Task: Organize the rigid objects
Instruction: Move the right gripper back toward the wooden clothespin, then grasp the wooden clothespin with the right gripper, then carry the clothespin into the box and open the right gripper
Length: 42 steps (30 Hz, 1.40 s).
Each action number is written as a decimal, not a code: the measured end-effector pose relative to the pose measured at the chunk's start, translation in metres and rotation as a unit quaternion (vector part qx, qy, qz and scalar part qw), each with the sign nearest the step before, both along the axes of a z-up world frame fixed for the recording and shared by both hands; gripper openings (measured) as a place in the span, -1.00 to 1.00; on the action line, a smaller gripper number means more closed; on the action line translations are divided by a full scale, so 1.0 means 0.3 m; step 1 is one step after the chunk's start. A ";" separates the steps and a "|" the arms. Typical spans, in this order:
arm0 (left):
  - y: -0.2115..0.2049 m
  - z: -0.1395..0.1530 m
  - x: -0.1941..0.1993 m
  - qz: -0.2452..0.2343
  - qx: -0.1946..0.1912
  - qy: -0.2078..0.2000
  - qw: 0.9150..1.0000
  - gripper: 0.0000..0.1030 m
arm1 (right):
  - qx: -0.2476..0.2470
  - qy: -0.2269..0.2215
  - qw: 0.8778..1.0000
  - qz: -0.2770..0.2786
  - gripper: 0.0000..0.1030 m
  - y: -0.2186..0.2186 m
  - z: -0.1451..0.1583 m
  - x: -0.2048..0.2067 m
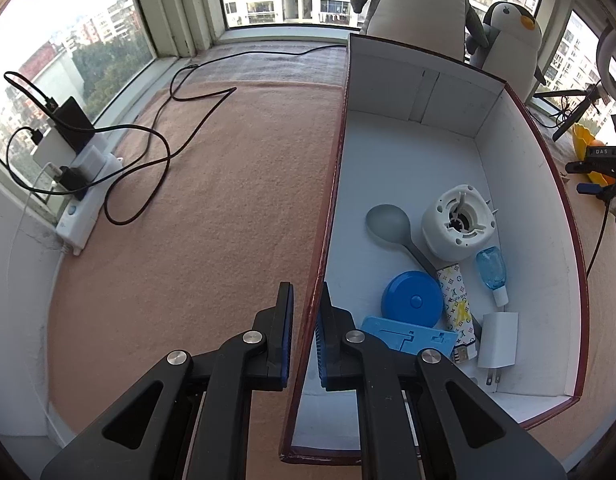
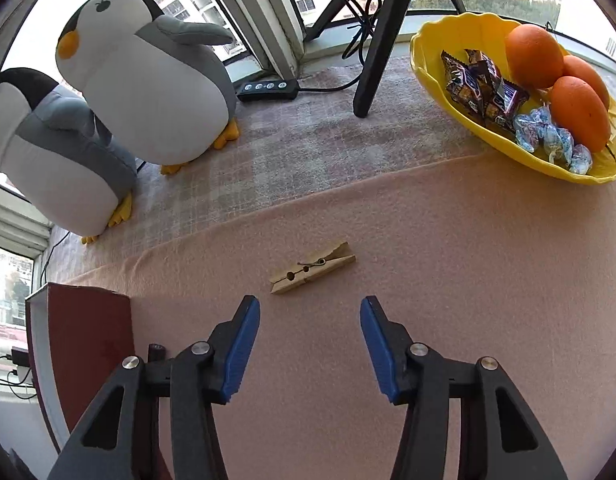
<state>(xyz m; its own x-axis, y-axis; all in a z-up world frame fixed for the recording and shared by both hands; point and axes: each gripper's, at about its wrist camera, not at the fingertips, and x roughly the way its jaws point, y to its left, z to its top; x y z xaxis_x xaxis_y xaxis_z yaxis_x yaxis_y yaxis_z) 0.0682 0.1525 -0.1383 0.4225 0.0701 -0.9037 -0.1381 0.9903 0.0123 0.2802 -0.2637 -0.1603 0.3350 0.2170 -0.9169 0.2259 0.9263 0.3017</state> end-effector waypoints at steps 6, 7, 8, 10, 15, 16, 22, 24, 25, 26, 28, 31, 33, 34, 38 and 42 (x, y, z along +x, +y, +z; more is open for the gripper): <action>0.008 -0.015 0.003 0.003 -0.011 0.008 1.000 -0.83 | 0.002 0.035 0.999 -0.032 -0.16 0.000 -0.078 0.097; 0.007 -0.016 0.003 0.002 -0.011 0.008 1.000 -0.83 | -0.007 0.028 0.999 -0.035 -0.17 0.002 -0.072 0.100; 0.006 -0.016 0.002 0.002 -0.011 0.008 1.000 -0.83 | -0.014 0.029 0.999 -0.032 -0.17 0.008 -0.072 0.108; 0.009 -0.018 0.002 0.002 -0.012 0.007 1.000 -0.83 | -0.023 0.031 0.999 -0.027 -0.17 0.019 -0.074 0.121; 0.016 -0.020 0.002 0.005 -0.015 0.007 1.000 -0.83 | -0.046 0.036 0.998 -0.016 -0.22 0.053 -0.074 0.143; 0.017 -0.022 0.001 0.005 -0.017 0.008 1.000 -0.83 | -0.052 0.037 0.998 -0.011 -0.25 0.063 -0.073 0.144; 0.022 -0.025 0.003 0.004 -0.021 0.007 1.000 -0.83 | -0.096 0.032 0.994 0.045 -0.55 0.132 -0.070 0.111; 0.021 -0.022 0.003 0.004 -0.021 0.005 1.000 -0.83 | -0.095 0.030 0.993 0.062 -0.65 0.145 -0.069 0.091; 0.022 -0.021 0.002 0.004 -0.021 0.004 1.000 -0.83 | -0.095 0.028 0.993 0.069 -0.72 0.152 -0.067 0.081; 0.023 -0.020 0.002 0.004 -0.022 0.003 1.000 -0.83 | -0.095 0.026 0.992 0.078 -0.78 0.162 -0.068 0.071; 0.026 -0.018 -0.001 0.005 -0.024 0.001 1.000 -0.83 | -0.106 0.024 0.990 0.093 -0.78 0.176 -0.072 0.054; 0.025 -0.017 -0.003 0.004 -0.024 -0.001 1.000 -0.83 | -0.131 0.007 0.985 0.114 -0.78 0.197 -0.076 0.012; 0.024 -0.017 -0.004 0.004 -0.025 -0.001 1.000 -0.83 | -0.127 0.000 0.985 0.116 -0.79 0.194 -0.075 -0.009; 0.024 -0.017 -0.005 0.003 -0.025 -0.002 1.000 -0.83 | -0.121 -0.004 0.986 0.117 -0.79 0.184 -0.069 -0.015; 0.018 -0.016 -0.005 0.002 -0.023 -0.002 1.000 -0.83 | -0.092 -0.009 0.990 0.109 -0.79 0.169 -0.057 -0.036; 0.019 -0.015 -0.004 0.002 -0.024 -0.002 1.000 -0.83 | -0.072 -0.014 0.992 0.100 -0.79 0.127 -0.045 -0.037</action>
<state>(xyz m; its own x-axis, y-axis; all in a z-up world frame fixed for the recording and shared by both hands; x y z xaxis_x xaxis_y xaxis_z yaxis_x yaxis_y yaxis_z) 0.0670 0.1583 -0.1429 0.4263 0.0287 -0.9041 -0.1429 0.9891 -0.0360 0.2691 -0.2256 -0.1737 0.3241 0.1488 -0.9342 0.0263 0.9858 0.1661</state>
